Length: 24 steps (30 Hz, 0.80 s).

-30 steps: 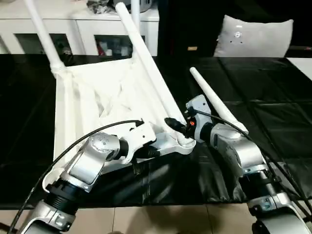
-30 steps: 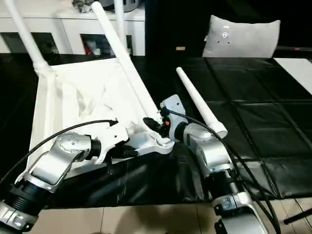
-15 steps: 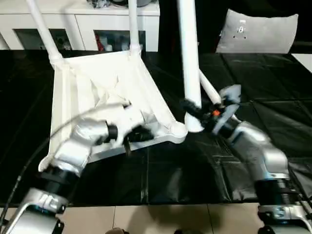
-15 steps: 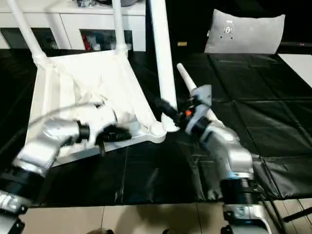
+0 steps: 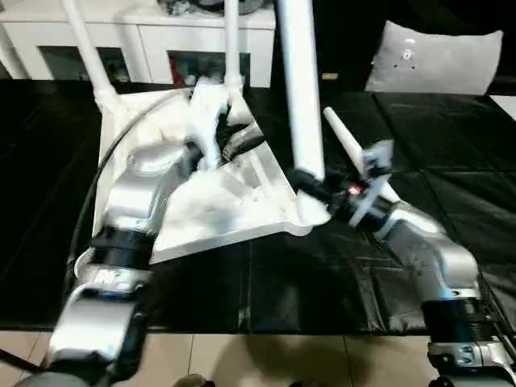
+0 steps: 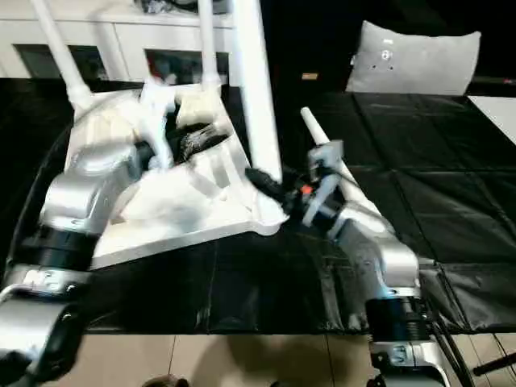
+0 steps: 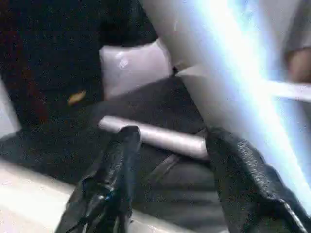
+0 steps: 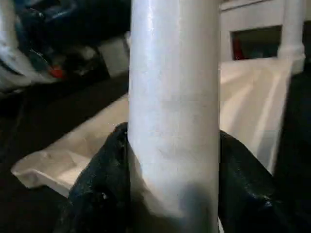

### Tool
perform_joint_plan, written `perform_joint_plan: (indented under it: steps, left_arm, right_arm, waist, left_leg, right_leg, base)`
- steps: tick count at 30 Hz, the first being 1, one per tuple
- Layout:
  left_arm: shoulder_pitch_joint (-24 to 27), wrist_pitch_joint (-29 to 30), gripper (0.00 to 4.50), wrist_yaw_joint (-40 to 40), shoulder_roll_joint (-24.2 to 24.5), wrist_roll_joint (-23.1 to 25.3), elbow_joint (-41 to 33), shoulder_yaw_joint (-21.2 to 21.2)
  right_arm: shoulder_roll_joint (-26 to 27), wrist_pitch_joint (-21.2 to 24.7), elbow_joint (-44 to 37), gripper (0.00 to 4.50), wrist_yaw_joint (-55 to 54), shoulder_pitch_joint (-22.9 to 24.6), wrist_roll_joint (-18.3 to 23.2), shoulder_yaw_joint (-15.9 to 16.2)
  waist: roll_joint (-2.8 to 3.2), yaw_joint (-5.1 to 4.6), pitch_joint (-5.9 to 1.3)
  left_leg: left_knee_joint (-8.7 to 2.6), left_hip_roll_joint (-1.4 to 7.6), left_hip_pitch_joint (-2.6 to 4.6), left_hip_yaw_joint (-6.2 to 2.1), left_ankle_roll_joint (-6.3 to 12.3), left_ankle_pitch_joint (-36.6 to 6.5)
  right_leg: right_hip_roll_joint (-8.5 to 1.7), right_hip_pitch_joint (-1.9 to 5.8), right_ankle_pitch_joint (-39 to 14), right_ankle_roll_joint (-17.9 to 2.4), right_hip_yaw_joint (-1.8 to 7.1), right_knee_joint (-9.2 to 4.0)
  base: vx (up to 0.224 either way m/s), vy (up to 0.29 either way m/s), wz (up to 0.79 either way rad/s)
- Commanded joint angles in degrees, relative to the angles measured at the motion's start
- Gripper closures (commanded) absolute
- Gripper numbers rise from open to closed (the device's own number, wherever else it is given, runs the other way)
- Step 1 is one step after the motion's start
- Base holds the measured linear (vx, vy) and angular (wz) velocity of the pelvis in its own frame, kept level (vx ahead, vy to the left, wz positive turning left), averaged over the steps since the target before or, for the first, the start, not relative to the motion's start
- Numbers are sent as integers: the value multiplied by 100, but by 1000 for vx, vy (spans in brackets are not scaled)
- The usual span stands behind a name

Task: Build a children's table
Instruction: Insert table leg to table base

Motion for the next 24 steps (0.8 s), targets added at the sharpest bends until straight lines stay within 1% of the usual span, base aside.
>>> perform_joint_plan:
  steps: [1,2,3,4,6,10,11,12,13,14,15,16,17,18,19,20,21,22,23,24]
  left_arm:
    - [-26,134,175,-176,-72,-188,-405,-166]
    - [-34,181,159,-159,-136,-195,-515,-238]
    - [-42,220,159,-138,-191,-194,-594,-304]
    - [-56,233,137,-95,-250,-188,-684,-421]
    - [-60,293,133,-68,-348,-244,-817,-563]
    - [-57,311,92,-7,-433,-202,-854,-636]
    - [-58,261,88,15,-422,-128,-814,-654]
    - [-62,273,87,33,-406,-131,-802,-619]
    - [-79,322,70,84,-344,-188,-779,-460]
    - [-76,362,70,89,-324,-242,-798,-398]
    - [-72,382,49,90,-312,-272,-811,-368]
    - [-66,409,46,84,-302,-314,-825,-332]
    - [-41,476,46,108,-239,-457,-831,-175]
    - [-40,477,35,109,-235,-462,-830,-167]
    - [-27,491,35,187,-174,-545,-744,17]
    - [-27,491,8,187,-174,-545,-744,17]
    - [-40,482,3,350,-143,-528,-559,151]
    - [-46,487,3,393,-145,-513,-522,164]
    - [-78,515,5,603,-155,-436,-344,220]
    - [-113,562,5,755,-189,-422,-220,287]
  right_arm:
    - [-50,-43,68,263,-89,-109,-155,71]
    - [-58,-50,90,263,-117,-115,-198,93]
    - [-64,-57,110,263,-137,-118,-234,113]
    - [-80,-71,126,263,-158,-114,-288,154]
    - [-86,-94,156,263,-190,-112,-345,195]
    - [-76,-141,210,263,-218,-133,-406,213]
    - [-68,-157,222,263,-226,-141,-418,211]
    - [-68,-163,224,263,-228,-144,-421,207]
    - [-75,-169,215,263,-230,-144,-419,189]
    - [-80,-166,206,263,-228,-139,-418,183]
    - [-81,-164,201,263,-227,-136,-418,179]
    - [-84,-163,196,263,-226,-133,-417,176]
    - [-94,-183,200,263,-221,-122,-408,165]
    - [-94,-184,200,263,-221,-122,-408,164]
    - [-101,-198,198,263,-205,-110,-398,157]
    - [-101,-198,198,263,-205,-110,-398,157]
    - [-102,-204,197,263,-177,-103,-390,162]
    - [-101,-204,196,263,-174,-102,-390,165]
    - [-95,-206,195,263,-165,-100,-392,179]
    - [-87,-202,190,263,-163,-103,-393,195]
  waist:
    - [-28,42,-410]
    - [-36,39,-405]
    - [-51,41,-403]
    - [-45,40,-401]
    - [-49,44,-391]
    - [-41,36,-385]
    - [-16,36,-385]
    - [-24,29,-385]
    - [-23,18,-390]
    - [-25,14,-391]
    - [-25,10,-393]
    - [-24,6,-396]
    - [3,5,-396]
    - [-17,5,-400]
    - [-26,4,-402]
    - [-18,3,-404]
    - [-23,1,-405]
    - [-14,1,-402]
    - [-26,-2,-401]
    - [-16,2,-400]
  left_leg:
    - [-302,175,74,-20,317,-582]
    - [-299,170,66,-16,333,-596]
    - [-296,170,69,-12,354,-624]
    - [-298,175,65,-15,352,-638]
    - [-301,174,70,-16,334,-731]
    - [-306,178,76,-24,286,-845]
    - [-302,169,75,-24,274,-872]
    - [-305,172,74,-26,270,-883]
    - [-304,166,75,-29,254,-912]
    - [-306,166,75,-30,252,-913]
    - [-303,166,72,-31,255,-888]
    - [-301,166,71,-31,259,-868]
    - [-299,164,72,-32,258,-864]
    - [-295,159,73,-28,264,-851]
    - [-291,158,69,-27,272,-830]
    - [-293,162,72,-30,280,-823]
    - [-290,163,76,-28,292,-801]
    - [-287,160,80,-26,299,-818]
    - [-287,159,82,-23,305,-830]
    - [-286,153,82,-24,303,-832]
  right_leg:
    - [-423,353,-570,-1274,248,-319]
    - [-418,359,-589,-1271,247,-327]
    - [-420,362,-637,-1271,247,-333]
    - [-421,362,-671,-1265,246,-331]
    - [-419,361,-911,-1183,242,-359]
    - [-406,350,-1093,-1095,237,-383]
    - [-404,348,-1123,-1074,236,-390]
    - [-401,348,-1130,-1062,235,-396]
    - [-394,349,-1131,-1051,230,-393]
    - [-394,353,-1116,-1056,230,-392]
    - [-395,355,-1069,-1069,228,-387]
    - [-393,356,-1023,-1083,229,-379]
    - [-392,354,-1002,-1092,229,-376]
    - [-391,358,-956,-1119,227,-372]
    - [-389,362,-895,-1141,228,-363]
    - [-387,362,-868,-1151,226,-359]
    - [-382,359,-822,-1159,226,-353]
    - [-377,354,-825,-1156,225,-356]
    - [-373,352,-838,-1146,225,-360]
    - [-373,355,-867,-1126,223,-362]
  base:
    - [0,0,0]
    - [0,0,0]
    - [0,0,0]
    - [0,0,0]
    - [0,0,0]
    - [0,0,0]
    - [0,0,0]
    - [0,0,0]
    - [0,0,0]
    - [0,0,0]
    - [0,0,0]
    - [0,0,0]
    - [0,0,0]
    - [0,0,0]
    - [0,0,0]
    - [0,0,0]
    - [0,0,0]
    - [0,0,0]
    - [0,0,0]
    - [0,0,0]
